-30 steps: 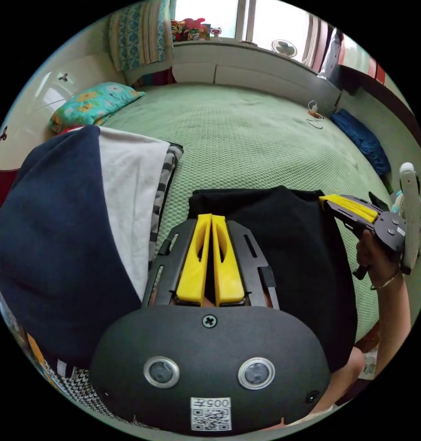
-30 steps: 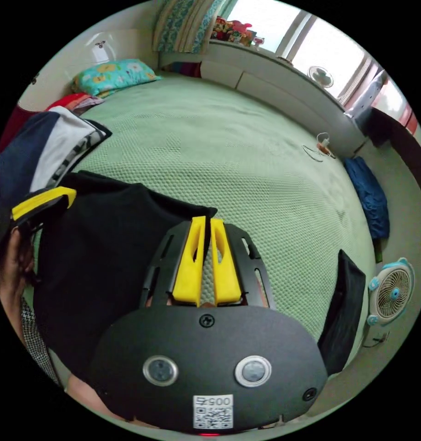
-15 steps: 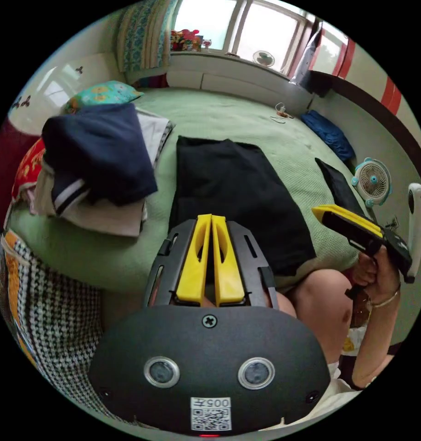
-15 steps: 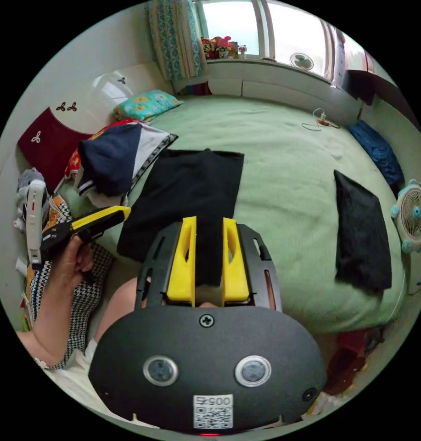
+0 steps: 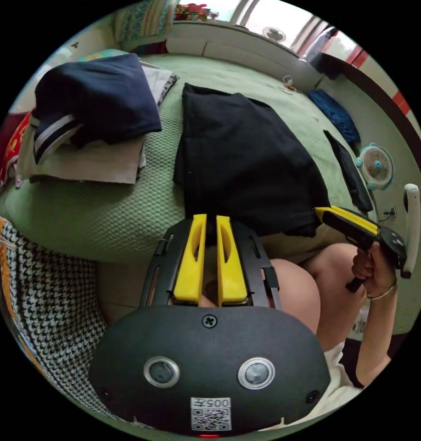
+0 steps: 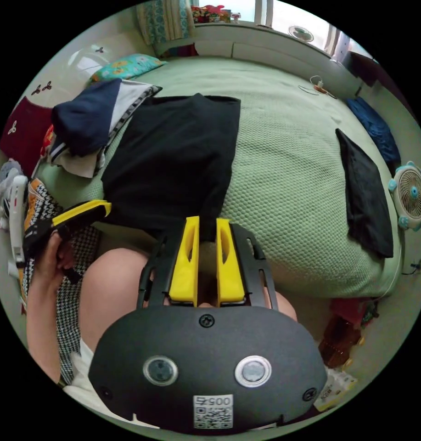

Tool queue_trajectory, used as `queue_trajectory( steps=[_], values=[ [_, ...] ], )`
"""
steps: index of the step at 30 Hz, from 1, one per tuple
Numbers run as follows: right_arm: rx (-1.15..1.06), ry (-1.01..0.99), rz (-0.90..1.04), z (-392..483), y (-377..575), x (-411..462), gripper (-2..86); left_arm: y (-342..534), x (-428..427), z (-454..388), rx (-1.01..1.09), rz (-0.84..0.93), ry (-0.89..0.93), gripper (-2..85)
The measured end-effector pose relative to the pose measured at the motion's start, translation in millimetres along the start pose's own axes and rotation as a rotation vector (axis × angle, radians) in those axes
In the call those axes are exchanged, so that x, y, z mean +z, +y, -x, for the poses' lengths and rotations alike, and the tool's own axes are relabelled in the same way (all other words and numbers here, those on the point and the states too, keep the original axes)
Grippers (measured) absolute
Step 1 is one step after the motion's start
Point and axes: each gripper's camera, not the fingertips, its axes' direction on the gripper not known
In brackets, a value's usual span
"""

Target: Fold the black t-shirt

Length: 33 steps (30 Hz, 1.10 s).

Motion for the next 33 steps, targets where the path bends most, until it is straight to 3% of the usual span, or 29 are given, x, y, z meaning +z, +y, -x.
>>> queue_trajectory(
  steps=[6,8,14,19,28,33],
  values=[
    [0.047,0.007,0.006,0,10,12,2.4,26,-14,12,-0.052,-0.078,0.012,3.3],
    [0.052,0.024,0.020,1,12,7,4.6,36,-21,13,-0.086,-0.116,-0.083,3.3],
    [0.004,0.009,-0.091,-3,33,-24,5.7,35,-14,11,-0.080,-0.158,0.011,11.4],
    [-0.005,-0.015,-0.118,-10,39,-31,5.1,28,4,9,-0.118,-0.131,0.014,13.1],
    [-0.079,0.014,-0.191,-31,1,-40,3.8,32,10,-2,-0.100,-0.153,0.092,7.5],
    [-0.177,0.106,-0.264,-45,-71,-42,4.2,29,3,-27,-0.056,-0.138,-0.026,4.0]
  ],
)
